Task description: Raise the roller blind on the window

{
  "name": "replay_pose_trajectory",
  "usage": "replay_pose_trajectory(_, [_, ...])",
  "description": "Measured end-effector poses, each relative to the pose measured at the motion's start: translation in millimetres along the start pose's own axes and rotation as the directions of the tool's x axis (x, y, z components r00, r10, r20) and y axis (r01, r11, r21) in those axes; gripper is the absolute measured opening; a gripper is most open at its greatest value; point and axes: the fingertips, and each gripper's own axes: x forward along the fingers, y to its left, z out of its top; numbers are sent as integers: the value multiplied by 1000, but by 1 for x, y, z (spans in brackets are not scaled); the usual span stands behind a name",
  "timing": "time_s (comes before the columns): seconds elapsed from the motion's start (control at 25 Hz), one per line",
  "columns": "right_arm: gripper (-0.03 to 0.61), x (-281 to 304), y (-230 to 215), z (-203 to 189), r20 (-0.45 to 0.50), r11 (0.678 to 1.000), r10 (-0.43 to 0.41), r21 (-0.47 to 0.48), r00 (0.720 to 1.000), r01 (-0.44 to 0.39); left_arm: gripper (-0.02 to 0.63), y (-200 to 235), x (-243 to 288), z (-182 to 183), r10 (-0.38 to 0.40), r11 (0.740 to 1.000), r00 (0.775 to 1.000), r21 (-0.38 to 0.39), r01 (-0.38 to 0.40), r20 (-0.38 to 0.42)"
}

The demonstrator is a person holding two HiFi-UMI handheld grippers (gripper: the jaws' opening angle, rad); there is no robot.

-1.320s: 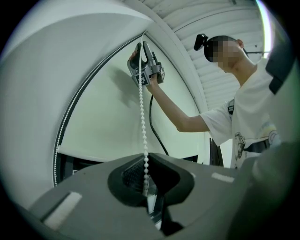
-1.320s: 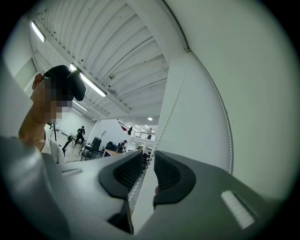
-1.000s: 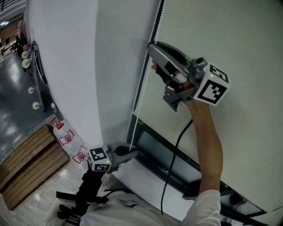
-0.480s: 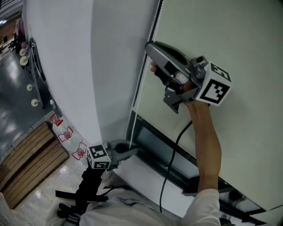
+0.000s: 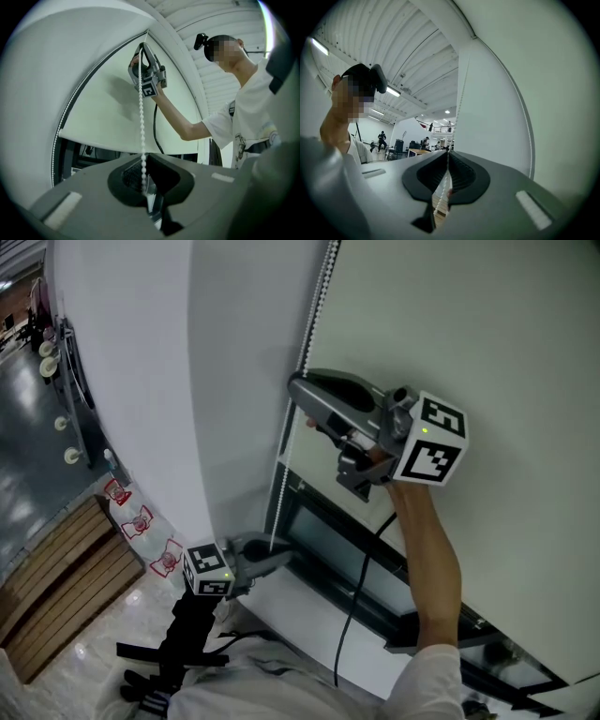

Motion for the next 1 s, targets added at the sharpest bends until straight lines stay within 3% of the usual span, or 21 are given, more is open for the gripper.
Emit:
replay_pose_trajectory(0.28, [14, 2, 15, -81, -69, 997, 11, 76, 998, -5, -2, 2, -7, -13, 8, 1000, 1000, -5, -8, 8])
replay_pose_trajectory(0.68, [14, -1, 24, -113, -89, 994, 19, 109, 996, -9, -2, 7, -13, -10, 35, 999, 999, -8, -35, 29])
replay_pose_trajectory(1.0, [14, -4, 31, -161, -130, 984, 31, 180, 991, -7, -2, 11, -17, -8, 57, 998, 997, -22, -56, 48])
